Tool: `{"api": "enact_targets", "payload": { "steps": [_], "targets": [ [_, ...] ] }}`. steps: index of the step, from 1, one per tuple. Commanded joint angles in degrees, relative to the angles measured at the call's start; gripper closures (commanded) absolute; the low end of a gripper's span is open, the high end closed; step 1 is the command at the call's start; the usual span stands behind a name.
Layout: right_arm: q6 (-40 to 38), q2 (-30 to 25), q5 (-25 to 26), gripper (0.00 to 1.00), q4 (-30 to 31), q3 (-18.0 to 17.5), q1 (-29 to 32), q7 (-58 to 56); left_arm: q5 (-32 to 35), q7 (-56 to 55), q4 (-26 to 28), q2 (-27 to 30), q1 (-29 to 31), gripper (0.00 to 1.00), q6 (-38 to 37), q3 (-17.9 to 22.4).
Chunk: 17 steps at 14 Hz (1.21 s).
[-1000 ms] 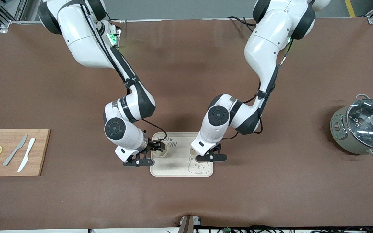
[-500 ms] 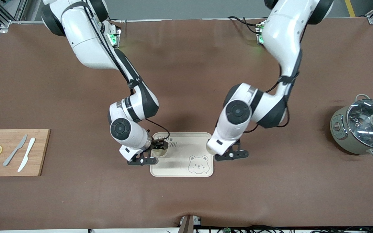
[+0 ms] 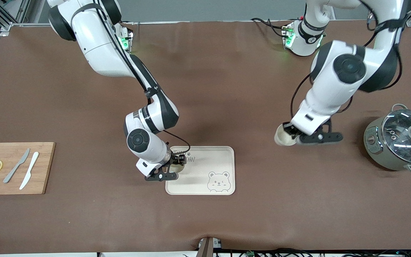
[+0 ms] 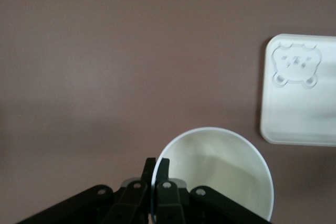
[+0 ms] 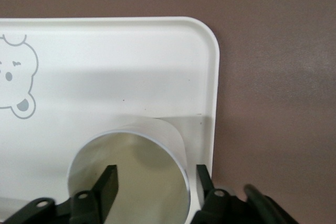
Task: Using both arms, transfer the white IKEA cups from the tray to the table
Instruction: 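Carry the cup toward the pot while the right gripper lifts its cup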
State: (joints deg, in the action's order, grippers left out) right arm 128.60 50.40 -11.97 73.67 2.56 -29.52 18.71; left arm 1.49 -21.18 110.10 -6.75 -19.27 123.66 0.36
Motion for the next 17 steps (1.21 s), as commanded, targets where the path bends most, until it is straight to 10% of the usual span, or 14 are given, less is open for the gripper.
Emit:
{"api": "enact_targets", "payload": {
  "steps": [1,8,17],
  "targets": [
    [0.42,-0.13,1.16,1.0,0.15,0.42,-0.36,0.54,-0.7,5.25,11.86,8.22,2.13,1.0,3.16,-0.44],
    [-0.37,-1.53,2.66,1.0,-0.46,0.51,0.07,1.24,-0.69,15.19,32.61,9.4,8.89,1.0,30.8,-0.44],
    [-0.19,-3.12,2.92,1.0,-2.74,3.06,5.6,2.22,-0.61,16.34,27.36,-4.58,10.48,1.0,34.36,-0.44]
  ]
}}
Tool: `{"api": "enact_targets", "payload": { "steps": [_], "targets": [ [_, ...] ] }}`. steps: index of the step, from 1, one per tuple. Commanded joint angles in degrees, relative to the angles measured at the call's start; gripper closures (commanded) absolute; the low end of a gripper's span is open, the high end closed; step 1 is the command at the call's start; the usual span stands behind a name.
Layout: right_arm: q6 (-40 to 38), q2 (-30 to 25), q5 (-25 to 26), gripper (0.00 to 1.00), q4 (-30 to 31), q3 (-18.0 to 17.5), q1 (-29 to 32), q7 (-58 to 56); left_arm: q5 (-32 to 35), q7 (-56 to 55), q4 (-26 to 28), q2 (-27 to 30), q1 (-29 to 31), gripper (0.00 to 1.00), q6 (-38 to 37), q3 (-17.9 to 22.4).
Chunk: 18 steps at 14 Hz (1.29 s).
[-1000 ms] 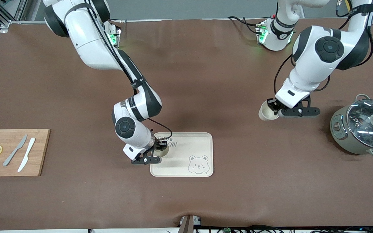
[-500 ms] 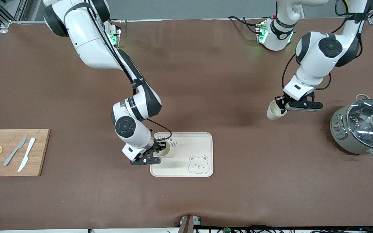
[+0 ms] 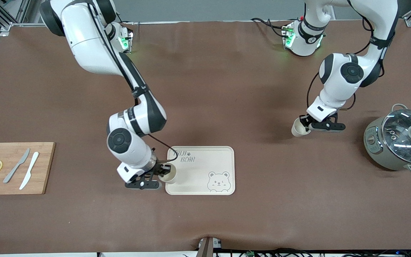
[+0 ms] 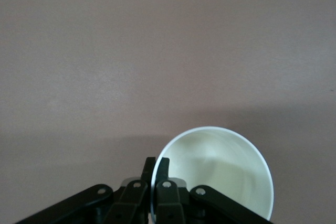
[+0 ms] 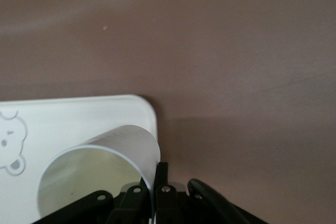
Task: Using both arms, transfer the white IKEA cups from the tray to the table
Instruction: 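Carry the cup toward the pot while the right gripper lifts its cup, then lower the cup beside the pot while the right gripper nears the board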
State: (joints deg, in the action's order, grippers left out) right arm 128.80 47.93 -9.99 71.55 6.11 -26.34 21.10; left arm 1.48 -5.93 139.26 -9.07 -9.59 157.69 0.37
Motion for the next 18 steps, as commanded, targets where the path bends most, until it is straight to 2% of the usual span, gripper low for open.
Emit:
{"api": "enact_targets", "payload": {
  "steps": [1,8,18],
  "targets": [
    [-0.39,-0.64,0.94,1.0,-0.89,-0.49,3.47,-1.23,-0.69,1.09,-2.15,-2.79,0.8,1.0,0.33,-0.46],
    [-0.39,-0.64,0.94,1.0,-1.5,-0.22,11.65,-15.45,-0.69,1.01,-6.8,-7.36,0.8,1.0,0.51,-0.46],
    [-0.48,-0.64,2.16,1.0,-1.33,0.39,24.39,-38.83,-0.69,0.04,-7.6,-11.49,0.18,1.0,6.4,-1.51]
  ]
}}
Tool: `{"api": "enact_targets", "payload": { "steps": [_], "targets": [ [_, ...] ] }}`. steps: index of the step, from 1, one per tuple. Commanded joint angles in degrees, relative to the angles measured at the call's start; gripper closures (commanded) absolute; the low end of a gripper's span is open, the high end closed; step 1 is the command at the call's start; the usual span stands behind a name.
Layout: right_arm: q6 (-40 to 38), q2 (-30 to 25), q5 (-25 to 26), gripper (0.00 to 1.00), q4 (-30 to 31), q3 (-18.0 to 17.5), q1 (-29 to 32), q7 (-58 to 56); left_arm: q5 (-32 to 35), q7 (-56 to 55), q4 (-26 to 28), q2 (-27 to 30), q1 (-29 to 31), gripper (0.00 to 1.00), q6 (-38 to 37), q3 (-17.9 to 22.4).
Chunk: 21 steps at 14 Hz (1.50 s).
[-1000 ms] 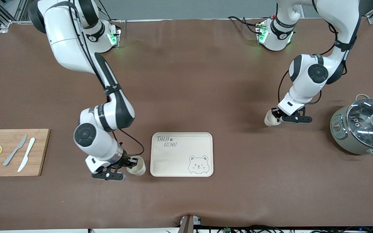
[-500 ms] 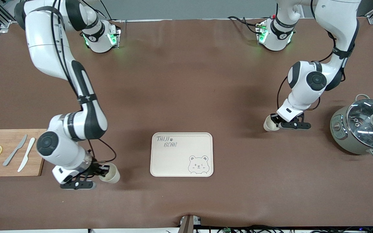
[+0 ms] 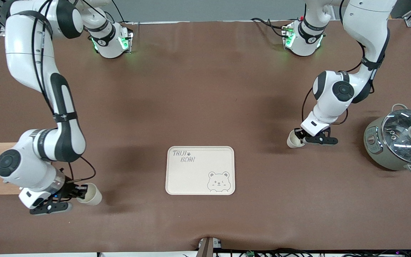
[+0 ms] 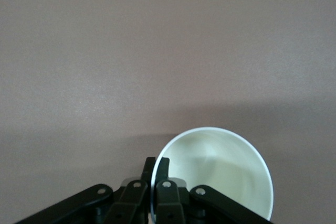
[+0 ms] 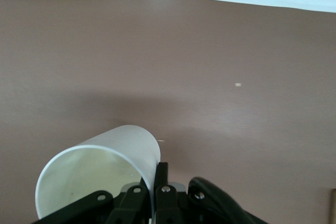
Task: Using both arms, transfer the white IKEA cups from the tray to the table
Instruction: 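Lower the cup beside the pot while the right gripper nears the board, then open the left gripper while the right gripper lowers its cup by the board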
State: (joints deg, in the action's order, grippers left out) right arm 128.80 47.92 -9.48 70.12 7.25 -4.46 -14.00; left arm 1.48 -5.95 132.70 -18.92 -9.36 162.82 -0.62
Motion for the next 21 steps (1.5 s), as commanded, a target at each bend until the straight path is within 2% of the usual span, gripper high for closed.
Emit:
{"api": "enact_targets", "payload": {
  "steps": [1,2,3,5,7,10,12,15,17,20,21],
  "targets": [
    [-0.48,-0.64,1.66,1.0,0.27,-0.74,4.01,-6.27,-0.69,0.15,-1.04,-1.64,-0.05,1.0,1.27,-0.53],
    [-0.48,-0.55,1.57,1.0,0.36,-0.74,5.5,-9.0,-0.26,1.19,-1.47,-1.64,-0.31,0.62,1.18,-0.53],
    [-0.48,-0.46,1.48,1.0,0.45,-0.74,6.91,-11.29,0.18,1.11,-2.08,-1.91,-0.66,0.01,1.18,-0.53],
    [-0.39,-0.03,1.39,1.0,0.54,-0.74,9.63,-15.86,0.19,0.77,-2.35,-1.47,-1.45,0.0,1.1,-0.52],
    [-0.39,0.76,1.3,1.0,0.8,-0.74,11.31,-19.99,0.19,0.67,-2.0,1.59,-0.75,0.0,-1.78,-0.53],
    [-3.79,1.12,1.22,1.0,2.12,-0.83,11.85,-22.12,0.1,0.85,-5.06,7.74,0.04,0.0,-16.87,-0.44],
    [-9.07,1.55,0.78,1.0,2.12,-0.92,11.67,-22.03,0.1,0.59,-11.11,9.16,0.04,0.0,-28.55,-0.44],
    [-11.89,2.26,1.04,1.0,2.12,-1.1,11.23,-22.03,-0.6,0.41,-22.71,9.17,0.04,0.0,-44.04,-0.44],
    [-11.9,2.78,0.86,1.0,2.12,-1.1,11.32,-22.12,-0.69,1.2,-29.22,8.47,0.39,0.0,-50.47,-0.35],
    [-11.81,2.79,0.86,1.0,2.12,-1.1,10.97,-21.86,-1.31,1.11,-38.36,6.1,1.01,0.0,-54.87,-0.35],
    [-11.81,2.79,0.95,0.77,2.12,-1.1,10.71,-21.77,-1.39,1.03,-41.78,5.31,1.01,0.0,-57.07,-0.26]
  ]
}}
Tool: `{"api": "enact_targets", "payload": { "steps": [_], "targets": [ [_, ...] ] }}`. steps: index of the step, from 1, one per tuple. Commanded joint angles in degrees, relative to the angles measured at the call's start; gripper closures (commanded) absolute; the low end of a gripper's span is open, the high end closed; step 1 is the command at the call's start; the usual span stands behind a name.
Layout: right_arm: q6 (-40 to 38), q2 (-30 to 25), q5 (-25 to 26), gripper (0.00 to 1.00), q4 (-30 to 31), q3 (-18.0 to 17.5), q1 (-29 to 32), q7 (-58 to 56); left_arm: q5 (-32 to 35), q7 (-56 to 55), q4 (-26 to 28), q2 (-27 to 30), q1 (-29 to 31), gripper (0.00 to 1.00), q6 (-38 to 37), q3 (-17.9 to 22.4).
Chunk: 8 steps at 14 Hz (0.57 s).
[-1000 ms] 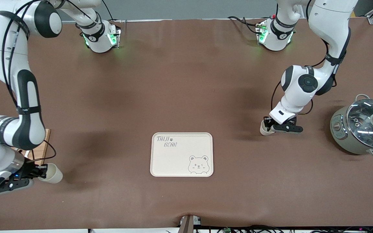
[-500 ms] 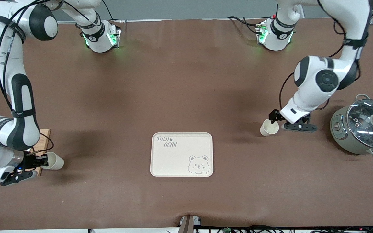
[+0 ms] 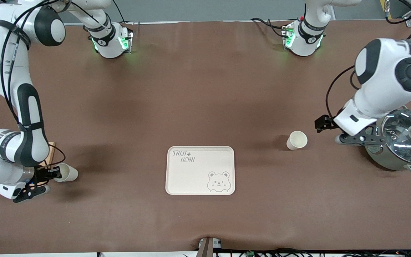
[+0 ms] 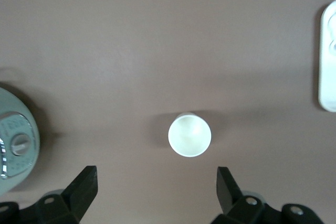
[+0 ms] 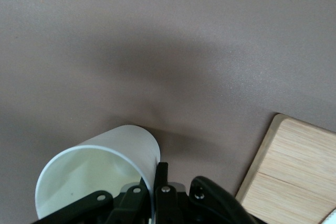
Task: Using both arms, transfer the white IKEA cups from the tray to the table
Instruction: 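Open the left gripper while the right gripper lowers its cup by the board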
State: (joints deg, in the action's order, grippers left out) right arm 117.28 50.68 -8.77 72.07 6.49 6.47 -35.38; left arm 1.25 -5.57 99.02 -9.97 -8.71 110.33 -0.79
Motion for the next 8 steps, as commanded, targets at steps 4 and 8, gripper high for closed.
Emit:
{"api": "enact_targets", "payload": {
  "steps": [4,8],
  "targets": [
    [-0.38,-0.41,0.16,0.0,-0.17,-0.34,0.04,-0.75,-2.65,0.73,-16.04,-3.22,0.45,0.0,-13.8,0.27],
    [-0.47,-2.51,0.77,0.0,-0.44,-0.34,-0.84,-0.13,-3.88,0.56,-17.19,1.43,1.42,0.0,-19.27,-0.17]
  ]
}}
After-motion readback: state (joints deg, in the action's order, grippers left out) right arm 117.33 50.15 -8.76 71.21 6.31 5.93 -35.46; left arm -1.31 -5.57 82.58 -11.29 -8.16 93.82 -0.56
